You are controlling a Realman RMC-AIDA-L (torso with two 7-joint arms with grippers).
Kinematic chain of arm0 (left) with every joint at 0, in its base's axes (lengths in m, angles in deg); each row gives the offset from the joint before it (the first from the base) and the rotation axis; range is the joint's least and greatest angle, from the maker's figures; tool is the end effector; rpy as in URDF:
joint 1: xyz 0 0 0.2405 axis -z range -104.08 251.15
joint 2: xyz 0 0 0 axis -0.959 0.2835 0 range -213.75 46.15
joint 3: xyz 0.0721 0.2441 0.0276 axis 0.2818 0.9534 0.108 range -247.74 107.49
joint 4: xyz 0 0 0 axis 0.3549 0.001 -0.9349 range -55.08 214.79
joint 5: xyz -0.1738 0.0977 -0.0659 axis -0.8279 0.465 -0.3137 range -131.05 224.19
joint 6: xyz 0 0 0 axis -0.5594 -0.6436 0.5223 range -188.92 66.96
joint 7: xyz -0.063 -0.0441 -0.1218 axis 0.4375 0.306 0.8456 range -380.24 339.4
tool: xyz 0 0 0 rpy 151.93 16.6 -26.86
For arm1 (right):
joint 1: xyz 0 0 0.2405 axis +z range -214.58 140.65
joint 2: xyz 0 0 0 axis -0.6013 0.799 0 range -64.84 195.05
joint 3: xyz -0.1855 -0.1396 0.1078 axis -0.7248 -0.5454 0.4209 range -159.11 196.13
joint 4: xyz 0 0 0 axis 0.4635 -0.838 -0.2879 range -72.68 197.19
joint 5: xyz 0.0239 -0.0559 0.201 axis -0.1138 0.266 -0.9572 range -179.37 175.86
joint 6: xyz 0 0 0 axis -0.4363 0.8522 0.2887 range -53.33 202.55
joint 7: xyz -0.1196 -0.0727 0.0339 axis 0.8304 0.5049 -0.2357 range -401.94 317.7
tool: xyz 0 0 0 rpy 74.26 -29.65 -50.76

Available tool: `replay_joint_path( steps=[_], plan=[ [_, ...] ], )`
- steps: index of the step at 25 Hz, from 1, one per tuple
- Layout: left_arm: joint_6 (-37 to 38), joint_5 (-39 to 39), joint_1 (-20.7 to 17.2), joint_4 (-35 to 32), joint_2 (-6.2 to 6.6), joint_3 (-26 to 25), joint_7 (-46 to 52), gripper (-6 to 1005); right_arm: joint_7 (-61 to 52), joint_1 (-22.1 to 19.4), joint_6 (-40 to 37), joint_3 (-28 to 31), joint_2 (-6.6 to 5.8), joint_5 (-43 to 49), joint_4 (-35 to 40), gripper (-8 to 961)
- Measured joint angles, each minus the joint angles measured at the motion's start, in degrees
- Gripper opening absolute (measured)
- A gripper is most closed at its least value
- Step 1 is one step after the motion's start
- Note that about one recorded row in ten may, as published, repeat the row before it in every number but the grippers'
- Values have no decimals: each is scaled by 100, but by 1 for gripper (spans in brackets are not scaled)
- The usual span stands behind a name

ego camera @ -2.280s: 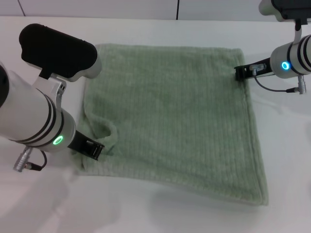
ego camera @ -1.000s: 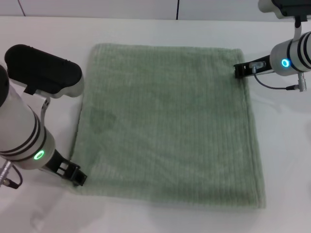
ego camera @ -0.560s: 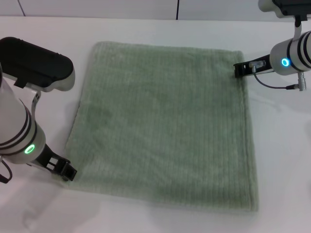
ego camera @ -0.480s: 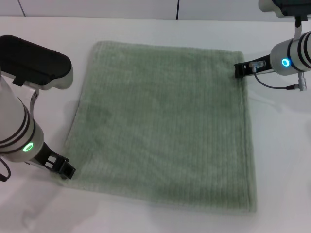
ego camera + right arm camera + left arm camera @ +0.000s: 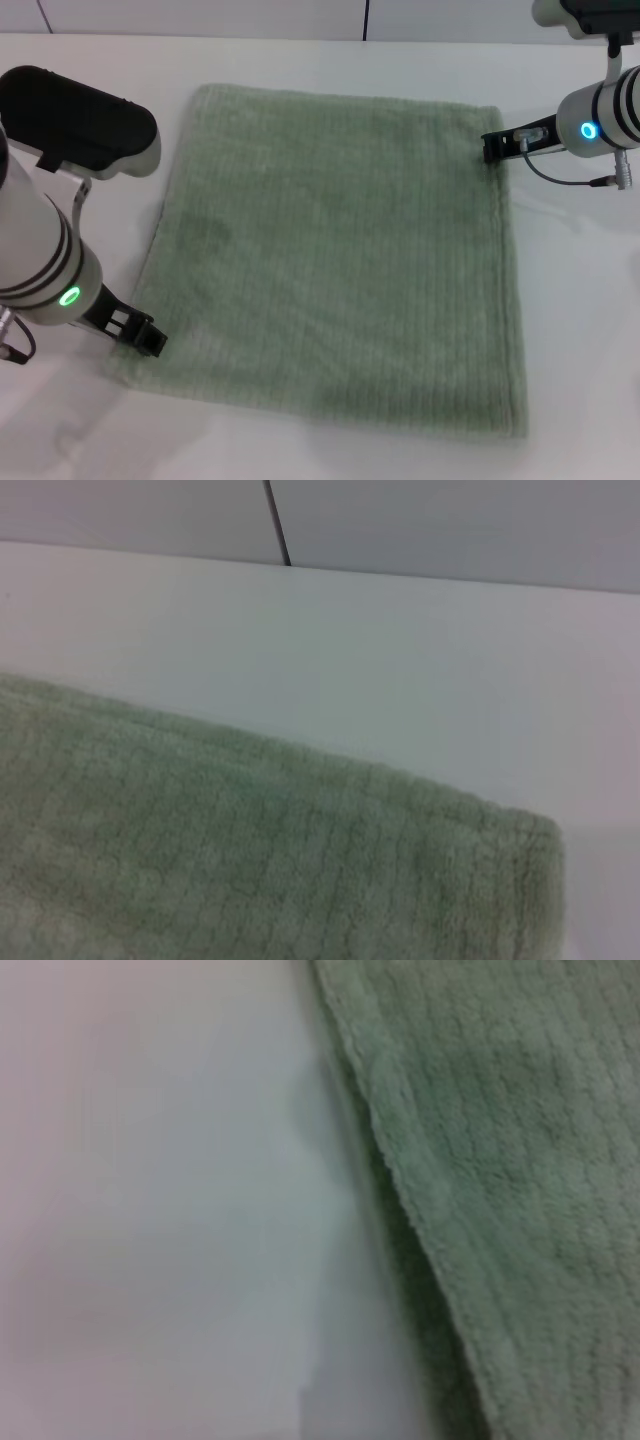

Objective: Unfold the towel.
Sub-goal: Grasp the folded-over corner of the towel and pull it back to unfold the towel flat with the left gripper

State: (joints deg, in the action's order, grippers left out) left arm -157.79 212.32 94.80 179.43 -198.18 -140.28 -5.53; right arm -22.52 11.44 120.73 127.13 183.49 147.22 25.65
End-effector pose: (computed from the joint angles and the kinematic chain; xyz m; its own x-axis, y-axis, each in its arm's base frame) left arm -0.1970 0.2792 -0.0044 0.3969 0.9103 -0.1173 0.5381 -0.3344 -0.7737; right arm 0.2280 0.4444 -0.0375 0.5139 -0.8148 -0.2684 -0.7639 -0.2923 -0.5753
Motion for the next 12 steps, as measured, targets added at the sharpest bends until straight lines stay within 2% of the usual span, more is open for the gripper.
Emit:
replay_joint_path(
  steps=[6,11,12],
  plan=[
    [55,1,-13,-60,56,-119,-37,860,0,-15,3,46,-4,0,-9,-2],
    [-2,1,83,-6,79,-232,-8,860,0,-16,1,56,-17,0,-89,-1],
    [-14,1,145,-44,115,-310,-9,860,0,-17,-2,61,-19,0,-105,-1]
  ],
)
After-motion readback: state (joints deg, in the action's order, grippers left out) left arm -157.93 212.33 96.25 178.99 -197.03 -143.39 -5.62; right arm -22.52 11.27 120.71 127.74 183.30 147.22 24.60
